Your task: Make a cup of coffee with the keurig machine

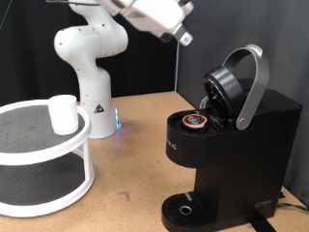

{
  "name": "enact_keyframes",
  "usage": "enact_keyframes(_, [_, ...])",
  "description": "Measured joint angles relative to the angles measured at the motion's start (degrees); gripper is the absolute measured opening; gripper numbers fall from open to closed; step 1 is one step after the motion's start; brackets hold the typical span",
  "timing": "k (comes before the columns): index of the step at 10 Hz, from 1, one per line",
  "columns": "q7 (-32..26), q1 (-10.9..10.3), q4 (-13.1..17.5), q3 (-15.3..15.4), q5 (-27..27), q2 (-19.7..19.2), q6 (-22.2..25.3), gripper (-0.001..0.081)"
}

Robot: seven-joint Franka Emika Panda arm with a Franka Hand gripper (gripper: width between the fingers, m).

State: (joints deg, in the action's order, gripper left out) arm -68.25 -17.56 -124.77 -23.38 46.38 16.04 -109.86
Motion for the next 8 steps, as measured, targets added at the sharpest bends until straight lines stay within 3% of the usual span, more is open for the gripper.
enact_keyframes(2, [3.02, -1.26, 2.08, 1.52, 1.47, -0.93, -0.01, 0.0800])
enact_keyframes(5, [8.84, -2.33, 3.50, 5.20, 1.33, -2.64, -4.35, 0.0800])
enact_keyframes(8, [6.83, -2.30, 3.39, 4.59, 3.75, -2.63, -2.53, 0.0800])
